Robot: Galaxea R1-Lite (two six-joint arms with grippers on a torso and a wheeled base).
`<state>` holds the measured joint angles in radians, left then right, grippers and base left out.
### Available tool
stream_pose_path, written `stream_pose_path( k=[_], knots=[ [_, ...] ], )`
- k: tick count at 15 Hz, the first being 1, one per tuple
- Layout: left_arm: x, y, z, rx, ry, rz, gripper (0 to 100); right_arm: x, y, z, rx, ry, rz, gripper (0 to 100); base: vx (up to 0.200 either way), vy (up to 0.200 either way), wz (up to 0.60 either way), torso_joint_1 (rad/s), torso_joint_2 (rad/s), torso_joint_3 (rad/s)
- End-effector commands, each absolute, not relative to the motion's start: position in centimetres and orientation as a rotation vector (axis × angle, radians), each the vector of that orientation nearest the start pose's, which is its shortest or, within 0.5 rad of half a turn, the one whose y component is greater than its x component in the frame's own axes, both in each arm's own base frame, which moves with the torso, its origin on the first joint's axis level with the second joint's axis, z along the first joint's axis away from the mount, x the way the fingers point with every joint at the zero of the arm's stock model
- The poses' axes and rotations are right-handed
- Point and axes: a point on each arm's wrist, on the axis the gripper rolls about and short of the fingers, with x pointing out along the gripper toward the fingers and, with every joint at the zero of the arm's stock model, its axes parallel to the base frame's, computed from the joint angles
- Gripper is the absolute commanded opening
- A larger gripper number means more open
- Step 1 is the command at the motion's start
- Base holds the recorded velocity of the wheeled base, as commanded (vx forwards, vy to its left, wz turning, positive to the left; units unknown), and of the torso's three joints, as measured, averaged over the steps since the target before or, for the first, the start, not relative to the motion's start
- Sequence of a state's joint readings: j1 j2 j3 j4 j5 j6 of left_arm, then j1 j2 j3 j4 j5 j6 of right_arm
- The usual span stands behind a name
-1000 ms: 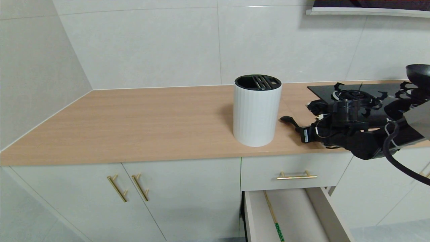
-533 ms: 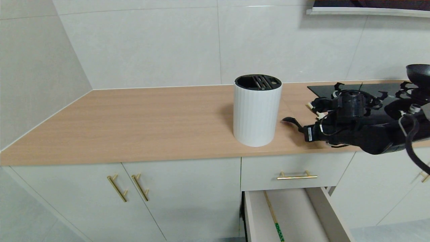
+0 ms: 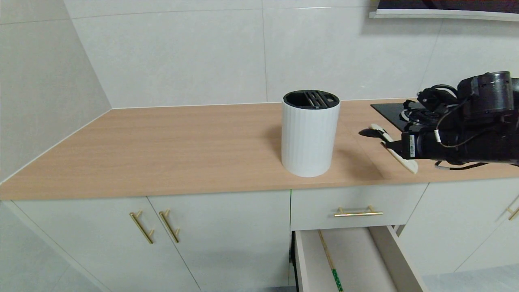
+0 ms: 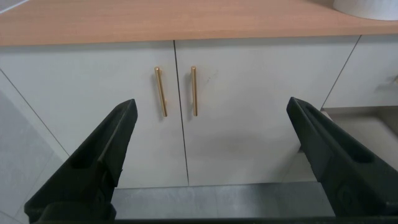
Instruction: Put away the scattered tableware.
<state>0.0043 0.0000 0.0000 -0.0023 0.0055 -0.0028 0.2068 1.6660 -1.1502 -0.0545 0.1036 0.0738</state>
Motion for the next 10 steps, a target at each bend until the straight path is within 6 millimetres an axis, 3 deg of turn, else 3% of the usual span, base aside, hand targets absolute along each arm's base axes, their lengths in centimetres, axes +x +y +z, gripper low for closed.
stream_pose_path(
  k=[1,4,10],
  knots=[
    [-2.3,0.0,7.6,-0.003,-0.002,0.011,100,25.6,5.7,23.6,0.047,0.463,0.297,0,0.000,0.000,0.00,0.000,0.00,0.000],
    [-2.3,0.0,7.6,-0.003,-0.002,0.011,100,23.9,5.4,22.4,0.041,0.501,0.299,0,0.000,0.000,0.00,0.000,0.00,0.000],
    [-2.3,0.0,7.6,-0.003,-0.002,0.011,100,23.0,5.8,20.5,0.014,0.569,0.323,0,0.000,0.000,0.00,0.000,0.00,0.000]
  ],
)
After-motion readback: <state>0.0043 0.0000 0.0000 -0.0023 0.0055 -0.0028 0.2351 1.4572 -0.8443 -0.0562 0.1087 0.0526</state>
